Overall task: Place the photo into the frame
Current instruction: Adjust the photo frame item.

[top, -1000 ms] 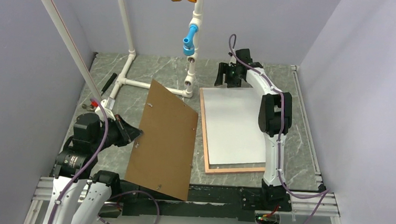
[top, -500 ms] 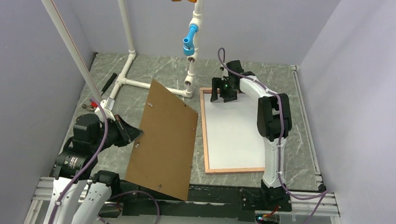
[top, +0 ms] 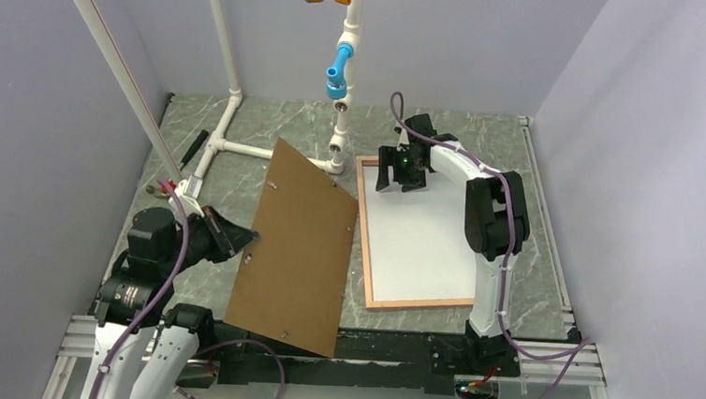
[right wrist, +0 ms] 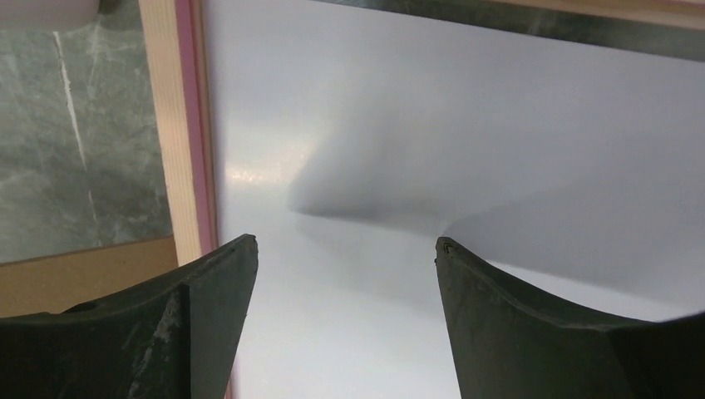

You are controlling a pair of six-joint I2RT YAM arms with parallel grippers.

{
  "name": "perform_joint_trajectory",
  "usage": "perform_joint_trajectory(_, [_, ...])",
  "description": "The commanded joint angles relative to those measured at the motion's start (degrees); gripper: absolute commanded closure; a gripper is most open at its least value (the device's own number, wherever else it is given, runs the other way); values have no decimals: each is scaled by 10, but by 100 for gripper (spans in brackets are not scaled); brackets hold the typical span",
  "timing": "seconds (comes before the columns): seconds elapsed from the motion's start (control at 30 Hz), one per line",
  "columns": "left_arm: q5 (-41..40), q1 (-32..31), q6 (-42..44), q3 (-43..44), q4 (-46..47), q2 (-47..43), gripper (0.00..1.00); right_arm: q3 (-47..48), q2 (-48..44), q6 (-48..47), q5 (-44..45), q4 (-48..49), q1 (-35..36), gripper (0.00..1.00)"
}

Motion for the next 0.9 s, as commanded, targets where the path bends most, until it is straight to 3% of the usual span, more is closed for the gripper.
perform_joint_trajectory(0.0, [78,-2,-69,8,92,-26,100,19,-78,16,9,-17,0,19])
perform_joint_trajectory(0.23, [108,-2,-187,32,224,-33,100,-59,-182,61,-42,-11,-34,18])
perform_joint_trajectory(0.43, [101,-3,-297,-26,355,-40,100,-177,-296,109,-109,20,-110,18])
perform_joint_trajectory(0.6, [61,-5,-319,-63,367,-43,100,-249,-375,130,-129,32,-175,16])
perform_joint_trajectory(0.87, [32,-47,-328,-101,417,-17,100,-386,-459,174,-333,153,-210,14])
